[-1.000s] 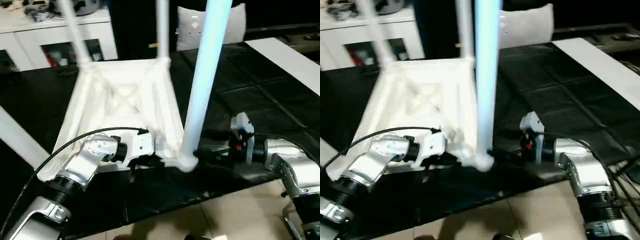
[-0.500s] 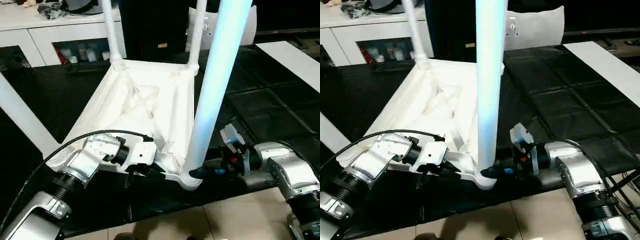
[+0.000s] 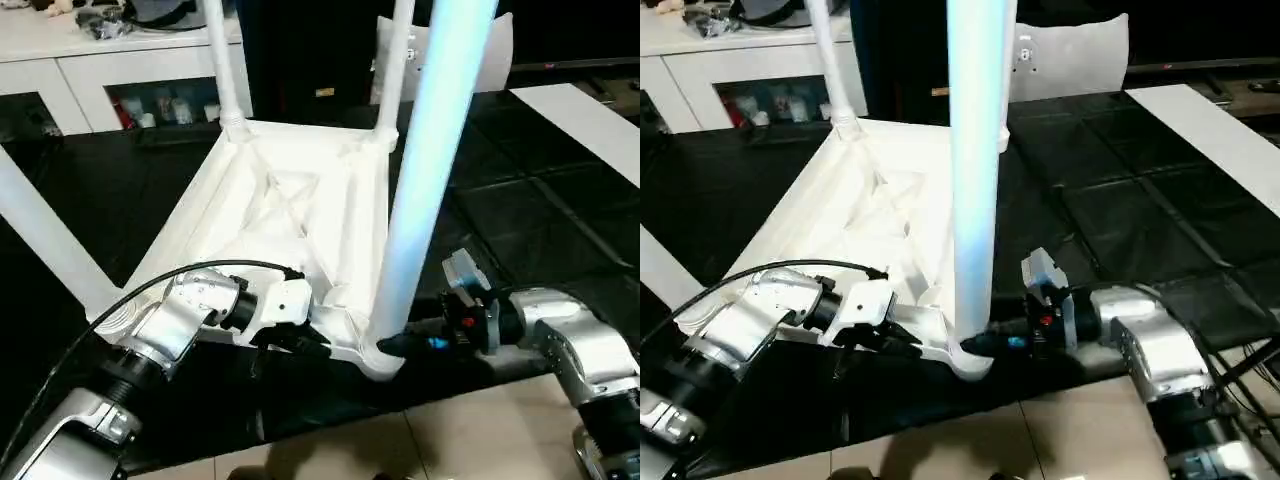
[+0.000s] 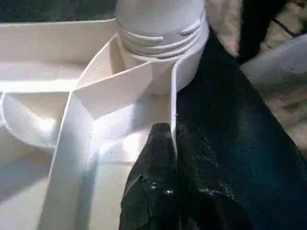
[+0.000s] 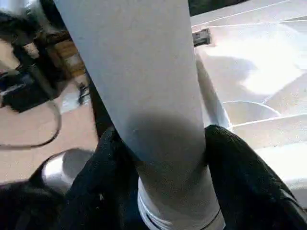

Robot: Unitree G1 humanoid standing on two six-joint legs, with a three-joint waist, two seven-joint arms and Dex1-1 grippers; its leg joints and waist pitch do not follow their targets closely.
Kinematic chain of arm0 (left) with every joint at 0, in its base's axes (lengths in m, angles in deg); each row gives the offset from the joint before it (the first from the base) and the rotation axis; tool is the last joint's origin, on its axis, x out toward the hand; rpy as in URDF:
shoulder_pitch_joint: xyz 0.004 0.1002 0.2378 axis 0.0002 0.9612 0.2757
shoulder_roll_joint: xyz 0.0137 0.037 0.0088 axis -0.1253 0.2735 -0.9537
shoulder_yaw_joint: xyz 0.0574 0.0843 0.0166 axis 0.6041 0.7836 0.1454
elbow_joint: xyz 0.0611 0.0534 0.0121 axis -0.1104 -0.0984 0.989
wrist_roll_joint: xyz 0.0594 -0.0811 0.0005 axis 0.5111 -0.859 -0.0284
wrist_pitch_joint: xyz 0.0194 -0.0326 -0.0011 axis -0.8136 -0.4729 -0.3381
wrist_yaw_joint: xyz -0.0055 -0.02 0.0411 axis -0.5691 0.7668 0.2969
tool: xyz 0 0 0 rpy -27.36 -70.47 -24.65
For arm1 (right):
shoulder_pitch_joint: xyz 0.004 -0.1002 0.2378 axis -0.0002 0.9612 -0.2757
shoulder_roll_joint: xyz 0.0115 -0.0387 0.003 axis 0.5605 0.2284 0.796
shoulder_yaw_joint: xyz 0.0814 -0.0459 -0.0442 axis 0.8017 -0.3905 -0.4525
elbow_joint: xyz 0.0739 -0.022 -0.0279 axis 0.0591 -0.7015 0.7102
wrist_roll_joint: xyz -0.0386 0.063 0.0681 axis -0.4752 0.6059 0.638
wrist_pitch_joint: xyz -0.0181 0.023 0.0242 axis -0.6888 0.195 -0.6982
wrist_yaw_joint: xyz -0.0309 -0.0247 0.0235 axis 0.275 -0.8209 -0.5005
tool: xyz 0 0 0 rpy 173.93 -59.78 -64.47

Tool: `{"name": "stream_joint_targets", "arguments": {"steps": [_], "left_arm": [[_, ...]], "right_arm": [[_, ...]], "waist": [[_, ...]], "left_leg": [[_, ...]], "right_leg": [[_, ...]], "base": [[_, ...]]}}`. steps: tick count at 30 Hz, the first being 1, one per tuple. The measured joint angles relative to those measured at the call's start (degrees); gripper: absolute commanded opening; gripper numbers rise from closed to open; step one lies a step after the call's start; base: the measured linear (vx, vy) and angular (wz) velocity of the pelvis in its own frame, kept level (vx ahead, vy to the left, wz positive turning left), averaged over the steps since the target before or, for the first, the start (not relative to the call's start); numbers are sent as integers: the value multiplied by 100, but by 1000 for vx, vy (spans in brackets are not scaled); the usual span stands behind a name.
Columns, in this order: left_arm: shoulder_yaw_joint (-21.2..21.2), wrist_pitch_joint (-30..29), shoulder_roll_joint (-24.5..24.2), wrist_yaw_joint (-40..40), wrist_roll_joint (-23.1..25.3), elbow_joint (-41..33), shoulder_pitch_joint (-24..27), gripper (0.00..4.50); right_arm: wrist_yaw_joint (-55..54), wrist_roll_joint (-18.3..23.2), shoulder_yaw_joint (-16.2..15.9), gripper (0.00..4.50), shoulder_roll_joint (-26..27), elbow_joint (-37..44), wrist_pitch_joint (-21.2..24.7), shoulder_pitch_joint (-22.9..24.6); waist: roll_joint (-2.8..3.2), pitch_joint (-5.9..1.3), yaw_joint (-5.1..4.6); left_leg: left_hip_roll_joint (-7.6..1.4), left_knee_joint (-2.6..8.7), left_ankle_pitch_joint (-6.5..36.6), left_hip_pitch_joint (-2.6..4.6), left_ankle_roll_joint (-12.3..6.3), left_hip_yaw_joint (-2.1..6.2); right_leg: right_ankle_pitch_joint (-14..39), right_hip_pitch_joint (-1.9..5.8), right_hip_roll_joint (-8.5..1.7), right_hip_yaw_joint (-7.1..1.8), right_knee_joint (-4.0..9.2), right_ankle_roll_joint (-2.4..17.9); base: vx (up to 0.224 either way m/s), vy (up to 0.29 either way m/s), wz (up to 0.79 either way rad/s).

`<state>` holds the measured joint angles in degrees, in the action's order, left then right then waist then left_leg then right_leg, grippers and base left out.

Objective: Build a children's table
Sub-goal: Rotate leg to tighten

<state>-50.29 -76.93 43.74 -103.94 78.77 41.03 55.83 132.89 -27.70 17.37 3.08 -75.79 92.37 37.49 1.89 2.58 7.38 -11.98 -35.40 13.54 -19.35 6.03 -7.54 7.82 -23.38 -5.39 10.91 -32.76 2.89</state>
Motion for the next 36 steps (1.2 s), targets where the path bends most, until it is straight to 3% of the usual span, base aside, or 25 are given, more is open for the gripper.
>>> {"name": "stream_joint_targets", "arguments": {"steps": [3,6,8,12,14,15,17,19,22,25,32,36], "left_arm": [[-153,-529,128,574,190,-248,157,0],[-311,-1130,534,1351,410,-346,192,0],[-389,-1422,804,1826,487,-317,183,0],[-491,-1854,1365,2863,762,62,-128,0],[-504,-1912,1521,3189,861,190,-242,0],[-504,-1916,1569,3289,883,204,-251,0],[-504,-1912,1639,3387,940,208,-253,0],[-485,-1891,1641,3382,948,190,-254,0],[-377,-1737,1587,3261,942,154,-254,0],[-310,-1468,1431,3067,890,154,-255,0],[-200,-606,933,2277,713,213,-236,0],[-184,-73,566,1650,506,351,-190,0]], "right_arm": [[-961,-240,170,202,412,52,91,33],[-2140,-509,425,198,939,-31,206,-18],[-2850,-682,526,197,1263,-211,226,-171],[-4466,-980,753,196,2069,-848,192,-684],[-4990,-1064,812,196,2298,-1122,120,-918],[-5083,-1077,844,230,2352,-1193,56,-952],[-5140,-1098,902,265,2409,-1253,-98,-946],[-5126,-1087,918,271,2446,-1264,-164,-927],[-4876,-1036,958,309,2321,-1256,-318,-821],[-4333,-898,932,345,2062,-1238,-531,-660],[-2671,-595,791,399,1059,-713,-694,-247],[-1548,-310,739,404,309,-373,-600,-103]], "waist": [[-29,-6,-244],[-24,-11,-538],[-11,-10,-734],[-18,-6,-956],[-6,-4,-1045],[3,-4,-1073],[2,-5,-1108],[2,-5,-1109],[0,-6,-1011],[1,-7,-860],[5,-13,-465],[7,-13,-347]], "left_leg": [[5,-3,15,39,31,-33],[-56,-4,15,34,30,-30],[-138,-4,16,36,30,20],[-115,-28,18,67,33,15],[-95,-23,18,33,31,32],[-104,-22,18,20,31,59],[-138,-21,22,8,38,93],[-113,-10,28,12,47,79],[-86,26,28,9,41,80],[-42,41,21,15,4,76],[-25,32,18,-69,-2,38],[-30,20,13,-56,-5,28]], "right_leg": [[0,20,8,-1,15,-4],[-16,82,11,126,170,-29],[-18,151,12,236,276,-32],[-18,149,9,214,229,-31],[-19,148,0,303,265,-32],[-19,156,-1,348,287,-32],[-19,163,-2,354,277,-31],[-22,160,-4,337,266,-26],[-33,142,-8,289,248,-10],[-36,105,-7,187,174,-4],[-6,-53,-6,93,48,25],[-7,-47,-3,83,38,27]], "base": [[0,0,0],[0,0,0],[0,0,0],[0,0,0],[0,0,0],[0,0,0],[0,0,0],[0,0,0],[0,0,0],[0,0,0],[0,0,0],[0,0,0]]}}
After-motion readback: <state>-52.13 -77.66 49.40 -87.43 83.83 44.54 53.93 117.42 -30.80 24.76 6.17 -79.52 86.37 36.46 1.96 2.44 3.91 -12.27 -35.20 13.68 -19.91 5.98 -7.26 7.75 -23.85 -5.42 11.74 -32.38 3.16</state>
